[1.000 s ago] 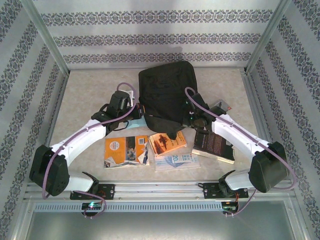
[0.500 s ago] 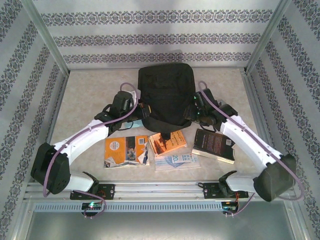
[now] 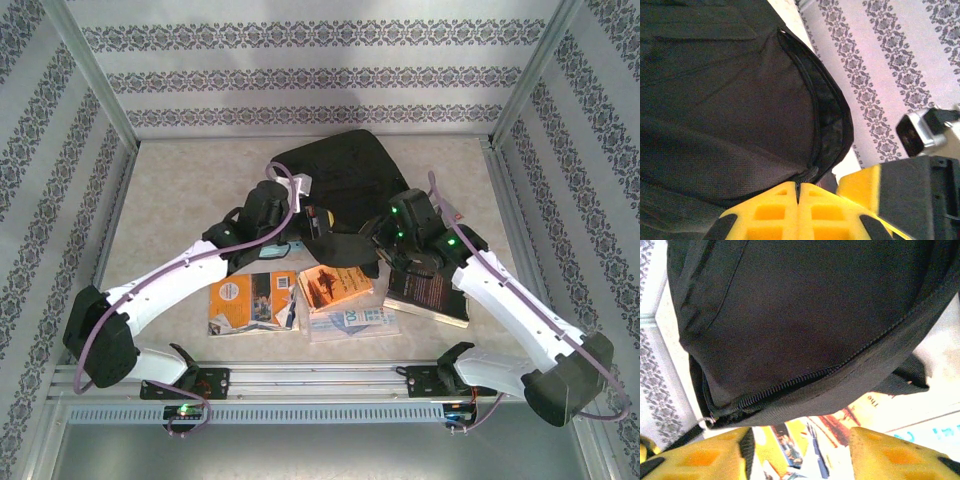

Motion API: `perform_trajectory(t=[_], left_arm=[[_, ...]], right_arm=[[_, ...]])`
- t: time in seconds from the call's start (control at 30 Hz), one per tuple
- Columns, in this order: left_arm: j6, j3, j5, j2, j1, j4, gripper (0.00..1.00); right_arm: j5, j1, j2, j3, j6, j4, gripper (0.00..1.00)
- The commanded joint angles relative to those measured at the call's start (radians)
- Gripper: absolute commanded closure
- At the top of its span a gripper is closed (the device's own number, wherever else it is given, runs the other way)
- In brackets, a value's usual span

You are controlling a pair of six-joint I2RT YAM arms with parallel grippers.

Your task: Pack the student bag

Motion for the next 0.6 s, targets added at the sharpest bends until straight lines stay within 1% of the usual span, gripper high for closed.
perform_trajectory(t=[0.0,0.13,0.23,0.33,0.47,0.57], left_arm=[[-0.036,0.011,-0.007,0.018,-0.046,0.103,1.0],[-0.046,0.016,-0.01,0.058,-0.085,0.125,1.0],[-0.046,0.014,-0.014,0.071,-0.1,0.132,1.0],[-0.041,0.002,-0.02,0.068,-0.105,0.135,1.0],[-0.033,-0.015,-0.039,0.051,-0.105,0.13,1.0],[-0.01,-0.025,-0.062,0.029,-0.103,0.106,1.0]], right_arm=[[-0.017,0.01,-0.001,-0.049,0.103,0.056,0.43],[-0.013,0.01,0.019,-0.084,0.129,0.113,0.42],[0.003,0.01,0.032,-0.111,0.135,0.139,0.43],[0.024,0.009,0.035,-0.146,0.138,0.18,0.5],[0.035,0.007,0.053,-0.17,0.144,0.191,0.53],[0.028,0.008,0.076,-0.175,0.138,0.189,0.59]])
